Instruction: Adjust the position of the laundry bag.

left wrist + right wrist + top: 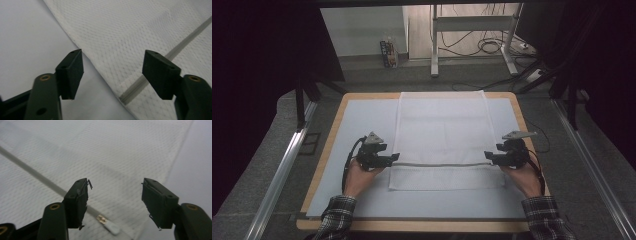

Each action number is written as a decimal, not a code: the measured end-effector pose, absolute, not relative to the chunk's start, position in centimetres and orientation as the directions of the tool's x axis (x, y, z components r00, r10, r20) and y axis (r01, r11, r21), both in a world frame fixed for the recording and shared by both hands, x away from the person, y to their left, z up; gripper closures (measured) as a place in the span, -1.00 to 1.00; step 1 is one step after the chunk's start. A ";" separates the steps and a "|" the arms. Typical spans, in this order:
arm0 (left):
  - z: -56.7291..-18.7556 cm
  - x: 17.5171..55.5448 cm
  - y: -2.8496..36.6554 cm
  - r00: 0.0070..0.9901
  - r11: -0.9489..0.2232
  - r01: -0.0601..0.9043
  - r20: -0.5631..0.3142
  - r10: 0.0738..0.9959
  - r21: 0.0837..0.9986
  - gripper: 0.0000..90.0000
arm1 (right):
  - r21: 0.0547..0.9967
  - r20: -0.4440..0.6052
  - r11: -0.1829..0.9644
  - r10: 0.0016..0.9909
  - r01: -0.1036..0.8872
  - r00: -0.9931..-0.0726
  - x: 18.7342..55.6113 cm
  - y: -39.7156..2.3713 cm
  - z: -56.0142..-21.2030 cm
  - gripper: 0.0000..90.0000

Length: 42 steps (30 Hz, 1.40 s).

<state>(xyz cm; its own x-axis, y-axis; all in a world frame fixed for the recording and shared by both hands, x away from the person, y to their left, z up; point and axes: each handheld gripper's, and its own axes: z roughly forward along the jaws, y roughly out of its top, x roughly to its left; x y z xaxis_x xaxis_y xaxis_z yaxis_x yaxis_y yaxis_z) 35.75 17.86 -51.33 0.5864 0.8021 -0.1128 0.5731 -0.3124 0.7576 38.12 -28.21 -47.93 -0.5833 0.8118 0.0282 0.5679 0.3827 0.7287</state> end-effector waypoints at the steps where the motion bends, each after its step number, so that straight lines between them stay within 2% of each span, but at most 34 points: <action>1: -51.3 35.7 17.9 0.586 -0.312 0.573 -0.113 0.802 0.758 -0.15 | 0.729 0.028 0.383 0.812 0.568 -0.583 38.1 -28.2 -47.9 -0.12; 4: -51.5 36.3 17.7 0.581 -0.301 0.577 -0.123 0.804 0.760 -0.05 | 0.722 0.003 0.398 0.816 0.566 -0.577 38.9 -28.5 -48.1 0.02; 6: -51.7 36.6 17.6 0.573 -0.296 0.580 -0.121 0.811 0.759 0.13 | 0.705 -0.006 0.406 0.824 0.582 -0.567 39.7 -28.8 -48.6 0.16; 7: -51.8 36.8 17.6 0.572 -0.295 0.584 -0.126 0.811 0.756 0.13 | 0.705 -0.006 0.406 0.824 0.582 -0.567 39.7 -28.8 -48.6 0.16; 9: -52.0 37.1 17.5 0.566 -0.290 0.591 -0.131 0.814 0.753 0.29 | 0.697 -0.013 0.408 0.830 0.590 -0.558 40.3 -28.9 -49.0 0.25; 16: -52.7 38.2 17.1 0.541 -0.306 0.601 -0.094 0.836 0.738 0.41 | 0.697 -0.023 0.401 0.842 0.595 -0.540 41.1 -29.1 -49.2 0.45; 19: -53.0 38.7 17.2 0.523 -0.298 0.607 -0.088 0.848 0.737 0.39 | 0.693 -0.025 0.395 0.849 0.603 -0.528 41.4 -29.2 -49.4 0.49; 23: -53.4 39.1 17.4 0.500 -0.280 0.615 -0.089 0.862 0.738 0.16 | 0.688 -0.034 0.394 0.856 0.609 -0.516 41.9 -29.5 -49.9 0.44; 28: -54.1 39.3 17.2 0.499 -0.293 0.621 -0.078 0.863 0.727 0.09 | 0.692 -0.038 0.384 0.865 0.611 -0.500 42.2 -29.6 -50.4 0.31; 33: -54.4 39.2 16.9 0.496 -0.302 0.624 -0.066 0.866 0.720 0.09 | 0.668 -0.067 0.404 0.869 0.625 -0.490 42.4 -29.4 -51.1 0.33; 38: -54.4 38.9 16.9 0.482 -0.285 0.628 -0.074 0.873 0.724 0.22 | 0.655 -0.033 0.381 0.877 0.652 -0.480 42.4 -29.4 -51.3 0.49; 42: -54.5 38.7 16.8 0.498 -0.272 0.629 -0.109 0.860 0.728 0.67 | 0.644 -0.011 0.372 0.878 0.669 -0.478 42.4 -29.2 -51.1 0.79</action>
